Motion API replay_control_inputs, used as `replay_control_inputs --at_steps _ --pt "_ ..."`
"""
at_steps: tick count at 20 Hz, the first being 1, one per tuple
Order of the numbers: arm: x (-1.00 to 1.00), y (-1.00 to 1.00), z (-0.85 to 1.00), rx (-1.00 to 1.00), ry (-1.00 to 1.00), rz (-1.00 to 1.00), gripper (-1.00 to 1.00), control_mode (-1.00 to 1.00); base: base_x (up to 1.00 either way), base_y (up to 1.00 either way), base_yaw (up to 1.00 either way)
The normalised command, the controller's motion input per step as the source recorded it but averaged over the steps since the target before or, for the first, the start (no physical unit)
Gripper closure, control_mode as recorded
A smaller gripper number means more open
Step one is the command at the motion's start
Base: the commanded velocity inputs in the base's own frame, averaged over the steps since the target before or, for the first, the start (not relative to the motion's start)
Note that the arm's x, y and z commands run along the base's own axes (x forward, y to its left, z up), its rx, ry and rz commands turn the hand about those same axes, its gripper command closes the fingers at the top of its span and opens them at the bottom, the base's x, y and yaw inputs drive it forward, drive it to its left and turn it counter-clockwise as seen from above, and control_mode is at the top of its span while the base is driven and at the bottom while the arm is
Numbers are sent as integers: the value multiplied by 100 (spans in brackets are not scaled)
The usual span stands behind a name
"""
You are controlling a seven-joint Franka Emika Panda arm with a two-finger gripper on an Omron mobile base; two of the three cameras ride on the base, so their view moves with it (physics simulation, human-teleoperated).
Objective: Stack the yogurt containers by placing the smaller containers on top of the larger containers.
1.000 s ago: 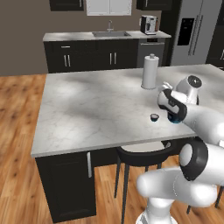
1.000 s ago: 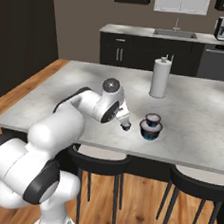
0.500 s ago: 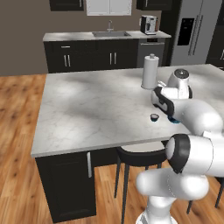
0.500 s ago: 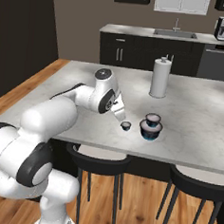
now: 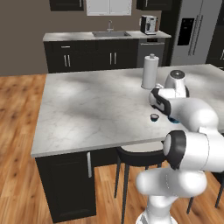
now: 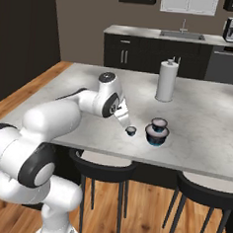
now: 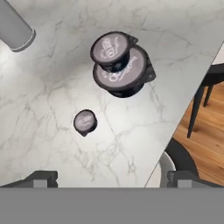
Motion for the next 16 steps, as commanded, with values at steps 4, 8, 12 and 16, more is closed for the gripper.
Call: replay_control_inputs --at_steps 4,8,12,16 --pt "0 0 -36 0 0 2 -100 -100 0 0 0" --pt "0 0 -32 0 0 3 -100 -100 0 0 0" --pt "8 0 -24 0 3 2 -100 -100 0 0 0" --pt "18 0 -18 0 12 0 -100 -100 0 0 0"
